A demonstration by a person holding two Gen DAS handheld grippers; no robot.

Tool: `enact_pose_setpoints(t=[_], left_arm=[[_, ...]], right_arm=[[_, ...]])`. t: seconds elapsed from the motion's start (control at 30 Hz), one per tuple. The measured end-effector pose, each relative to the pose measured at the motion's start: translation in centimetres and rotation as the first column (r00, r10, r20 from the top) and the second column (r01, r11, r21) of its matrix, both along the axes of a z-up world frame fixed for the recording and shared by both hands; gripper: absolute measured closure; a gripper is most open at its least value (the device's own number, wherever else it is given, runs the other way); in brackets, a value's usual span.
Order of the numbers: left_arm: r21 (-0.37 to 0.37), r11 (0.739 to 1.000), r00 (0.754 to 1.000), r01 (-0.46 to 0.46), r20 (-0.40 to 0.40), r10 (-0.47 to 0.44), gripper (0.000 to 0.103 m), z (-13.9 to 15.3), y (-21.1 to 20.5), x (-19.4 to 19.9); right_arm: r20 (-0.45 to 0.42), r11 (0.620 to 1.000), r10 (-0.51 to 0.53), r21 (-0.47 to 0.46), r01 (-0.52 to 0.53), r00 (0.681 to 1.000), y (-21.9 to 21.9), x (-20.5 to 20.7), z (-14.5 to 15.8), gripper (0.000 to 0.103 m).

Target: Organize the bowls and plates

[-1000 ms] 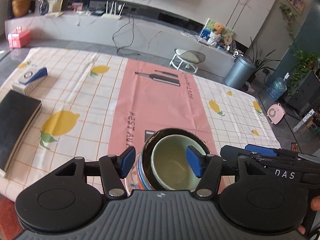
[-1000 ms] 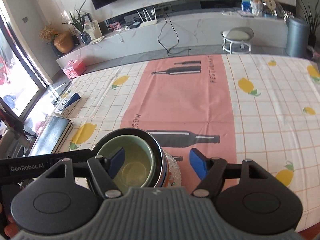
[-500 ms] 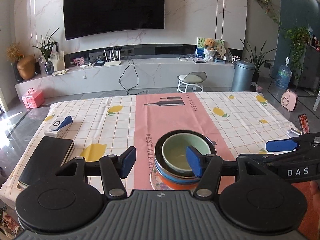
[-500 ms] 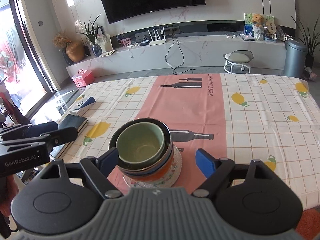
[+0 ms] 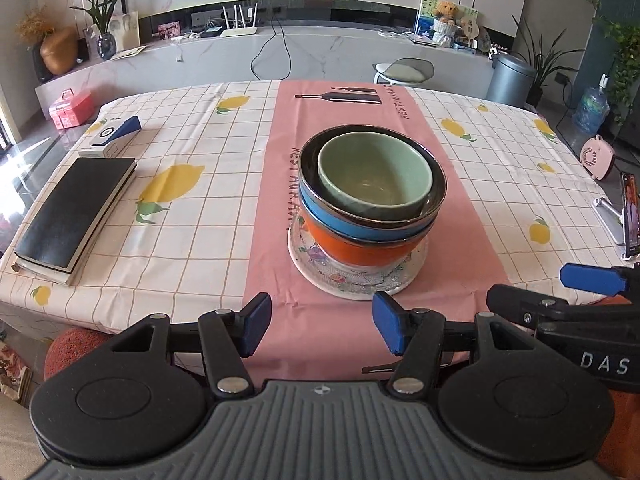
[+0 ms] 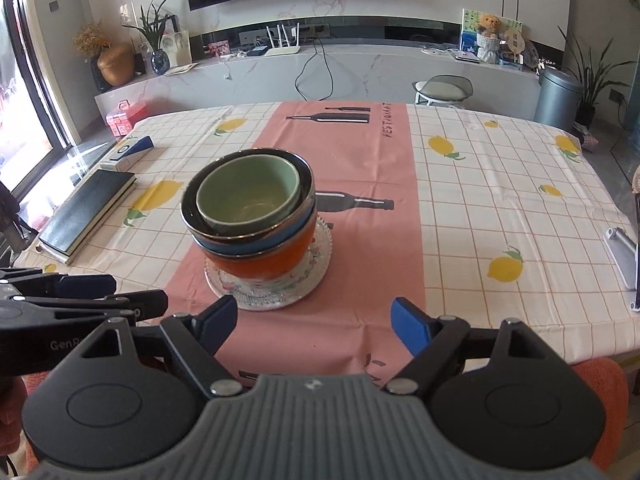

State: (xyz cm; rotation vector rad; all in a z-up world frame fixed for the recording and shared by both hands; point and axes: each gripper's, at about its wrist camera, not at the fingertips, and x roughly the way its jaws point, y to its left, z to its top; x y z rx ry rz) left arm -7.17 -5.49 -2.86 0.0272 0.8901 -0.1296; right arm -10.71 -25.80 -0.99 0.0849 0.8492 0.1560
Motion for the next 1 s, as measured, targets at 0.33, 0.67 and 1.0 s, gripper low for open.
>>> enact_pose_setpoints(t=[0.33, 0.67, 1.0], left_arm=[[0.025, 1.000, 1.000, -0.004, -0.030, 0.004, 0.034, -0.8, -1.0, -0.3], [0.023, 1.000, 1.000, -0.013, -0.023, 0.014, 0.034, -0.8, -0.9, -0.3], [0.021, 1.000, 1.000, -0.014, -0.014, 0.014, 0.034, -0.7, -0.9, -0.5]], right_arm=[[-0.027, 1.000, -0.013, 0.005, 0.014, 1.000, 0.4, 0.1, -1.6, 0.020], [-0.017, 1.000, -0.024, 0.002, 0.024, 1.000, 0.5, 0.1, -1.8, 0.020], [-0.013, 1.000, -0.021, 0.004, 0.021, 1.000, 0.6, 0.1, -2.0, 0.020]])
